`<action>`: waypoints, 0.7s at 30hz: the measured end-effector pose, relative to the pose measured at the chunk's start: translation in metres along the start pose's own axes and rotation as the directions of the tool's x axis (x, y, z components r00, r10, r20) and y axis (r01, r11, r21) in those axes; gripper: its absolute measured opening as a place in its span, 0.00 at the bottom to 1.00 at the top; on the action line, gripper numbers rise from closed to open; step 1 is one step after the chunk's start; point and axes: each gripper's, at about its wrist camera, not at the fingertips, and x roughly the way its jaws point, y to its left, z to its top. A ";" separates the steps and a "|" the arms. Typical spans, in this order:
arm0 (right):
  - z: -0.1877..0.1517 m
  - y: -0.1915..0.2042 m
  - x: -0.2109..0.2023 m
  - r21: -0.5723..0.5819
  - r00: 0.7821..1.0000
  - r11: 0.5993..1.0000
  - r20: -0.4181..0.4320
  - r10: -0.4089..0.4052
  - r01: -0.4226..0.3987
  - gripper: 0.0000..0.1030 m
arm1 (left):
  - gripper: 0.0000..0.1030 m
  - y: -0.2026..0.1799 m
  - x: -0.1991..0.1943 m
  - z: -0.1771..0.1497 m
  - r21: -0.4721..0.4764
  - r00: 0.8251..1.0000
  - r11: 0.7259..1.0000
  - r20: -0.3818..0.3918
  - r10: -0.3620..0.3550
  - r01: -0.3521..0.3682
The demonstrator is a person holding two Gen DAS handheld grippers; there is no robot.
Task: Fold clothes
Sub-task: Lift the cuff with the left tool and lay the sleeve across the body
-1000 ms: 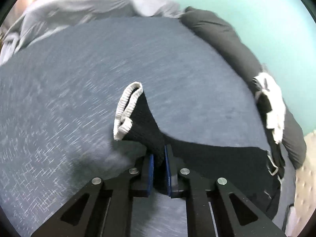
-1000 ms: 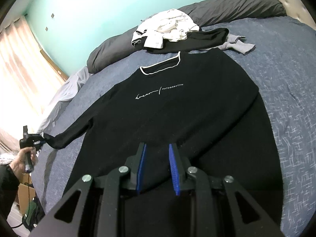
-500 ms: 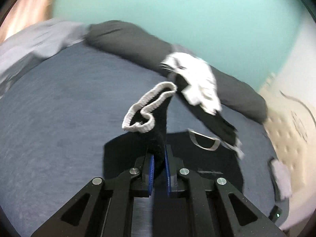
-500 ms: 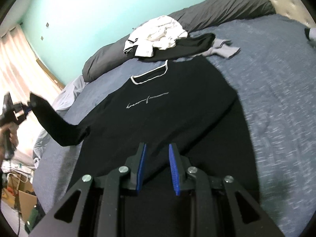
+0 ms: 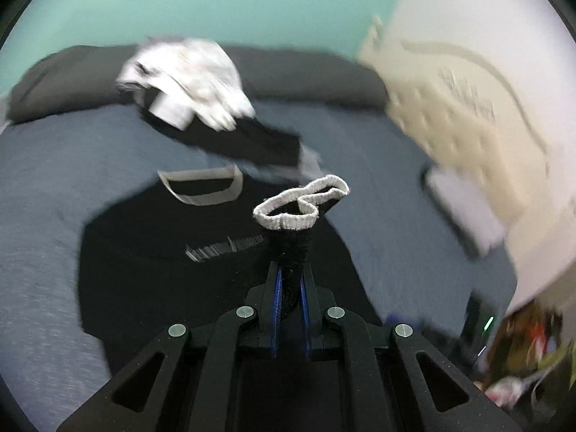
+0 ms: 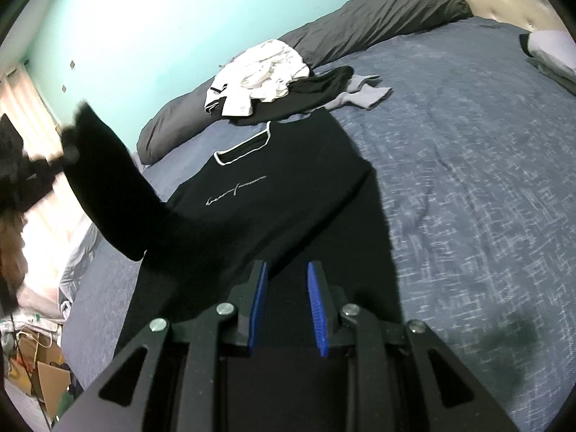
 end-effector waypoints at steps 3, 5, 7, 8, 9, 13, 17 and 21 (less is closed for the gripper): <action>0.002 -0.010 -0.003 0.031 1.000 1.000 0.004 0.003 -0.003 0.22 | 0.10 -0.024 0.049 -0.034 0.049 0.995 0.999 -0.101 0.013 -0.008; 0.002 -0.014 -0.004 0.044 1.000 0.999 0.001 0.009 -0.009 0.22 | 0.10 -0.030 0.080 -0.057 0.052 0.987 0.998 -0.157 0.027 -0.019; 0.002 -0.015 -0.002 0.047 1.000 0.999 -0.004 0.018 -0.017 0.22 | 0.10 -0.033 0.102 -0.077 0.054 0.979 0.998 -0.198 0.039 -0.028; 0.002 -0.015 -0.002 0.048 1.000 0.999 -0.006 0.022 -0.022 0.22 | 0.10 -0.034 0.111 -0.087 0.057 0.975 0.998 -0.217 0.047 -0.036; 0.002 -0.015 0.000 0.049 1.000 0.998 -0.010 0.026 -0.025 0.22 | 0.10 -0.034 0.115 -0.093 0.057 0.972 0.998 -0.227 0.052 -0.041; 0.002 -0.013 0.009 0.060 0.998 0.997 -0.035 0.054 -0.052 0.23 | 0.16 -0.032 0.123 -0.111 0.037 0.960 0.999 -0.276 0.040 -0.031; 0.002 -0.009 0.019 0.072 0.994 0.994 -0.059 0.087 -0.083 0.39 | 0.39 -0.029 0.104 -0.113 0.020 0.965 1.000 -0.263 -0.001 0.006; 0.001 0.000 0.028 0.080 0.990 0.990 -0.079 0.121 -0.114 0.44 | 0.40 -0.020 0.079 -0.115 0.020 0.973 1.000 -0.232 0.002 0.003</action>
